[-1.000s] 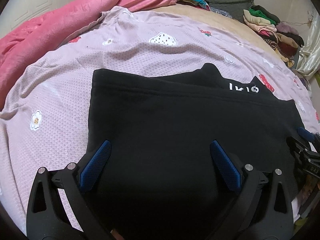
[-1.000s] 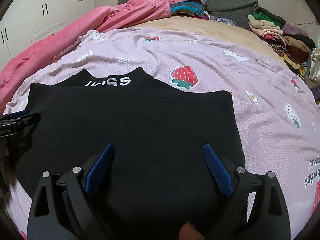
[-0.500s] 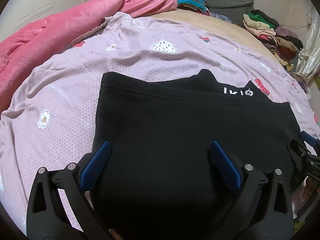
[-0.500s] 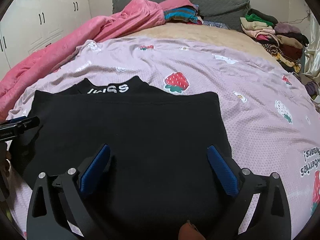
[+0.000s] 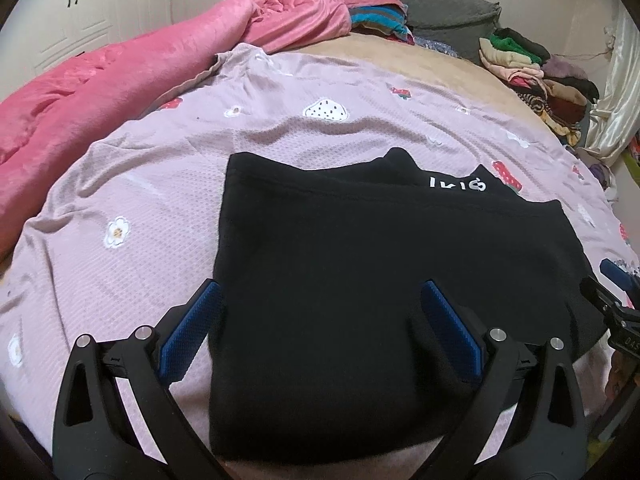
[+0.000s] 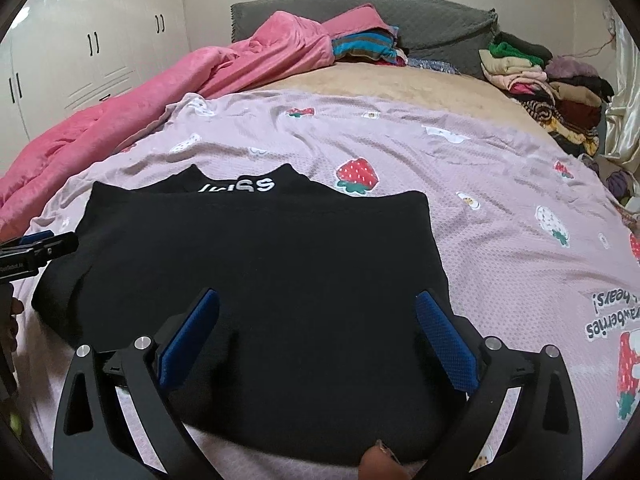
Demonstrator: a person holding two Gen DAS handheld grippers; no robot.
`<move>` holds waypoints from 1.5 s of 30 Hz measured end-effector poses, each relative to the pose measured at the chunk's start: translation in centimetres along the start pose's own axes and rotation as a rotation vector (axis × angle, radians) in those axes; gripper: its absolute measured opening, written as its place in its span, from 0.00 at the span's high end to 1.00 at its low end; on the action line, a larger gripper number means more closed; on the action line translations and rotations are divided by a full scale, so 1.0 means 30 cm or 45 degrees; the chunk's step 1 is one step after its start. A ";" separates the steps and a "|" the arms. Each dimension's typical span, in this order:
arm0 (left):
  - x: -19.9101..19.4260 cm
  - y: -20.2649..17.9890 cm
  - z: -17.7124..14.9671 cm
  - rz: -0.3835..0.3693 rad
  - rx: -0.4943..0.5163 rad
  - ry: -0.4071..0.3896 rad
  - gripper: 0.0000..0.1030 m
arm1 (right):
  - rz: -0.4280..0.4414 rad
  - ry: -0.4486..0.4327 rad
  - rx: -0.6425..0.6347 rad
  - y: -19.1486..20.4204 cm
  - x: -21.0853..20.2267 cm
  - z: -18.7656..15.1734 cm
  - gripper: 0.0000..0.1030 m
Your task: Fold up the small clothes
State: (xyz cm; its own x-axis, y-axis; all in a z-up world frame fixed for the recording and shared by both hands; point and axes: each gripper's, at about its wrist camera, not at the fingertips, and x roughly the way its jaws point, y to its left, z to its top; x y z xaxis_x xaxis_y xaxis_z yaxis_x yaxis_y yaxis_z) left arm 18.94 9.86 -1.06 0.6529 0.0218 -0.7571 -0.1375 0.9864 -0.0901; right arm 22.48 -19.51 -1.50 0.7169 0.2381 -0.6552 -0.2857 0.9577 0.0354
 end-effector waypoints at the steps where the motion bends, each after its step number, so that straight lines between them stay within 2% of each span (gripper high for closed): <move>1: -0.008 0.003 -0.004 0.002 -0.001 -0.003 0.09 | 0.002 -0.009 -0.006 0.008 -0.011 -0.002 0.04; 18: -0.159 0.136 -0.067 0.069 -0.093 -0.086 0.09 | 0.118 -0.067 -0.113 0.220 -0.110 0.002 0.04; 28: -0.210 0.263 -0.087 0.117 -0.189 -0.118 0.09 | 0.202 -0.064 -0.281 0.423 -0.134 -0.012 0.04; 34: -0.218 0.306 -0.090 0.167 -0.190 -0.123 0.09 | 0.244 -0.048 -0.383 0.539 -0.125 -0.038 0.04; 45: -0.184 0.355 -0.087 0.199 -0.204 -0.100 0.09 | 0.270 0.000 -0.529 0.693 -0.066 -0.090 0.04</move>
State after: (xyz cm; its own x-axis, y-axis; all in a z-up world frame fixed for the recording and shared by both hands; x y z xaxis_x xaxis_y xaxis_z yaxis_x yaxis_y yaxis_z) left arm 11.92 19.82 0.46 0.6695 0.1909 -0.7179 -0.3538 0.9317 -0.0822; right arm 13.40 -0.50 -1.52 0.6151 0.4218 -0.6661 -0.6568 0.7416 -0.1368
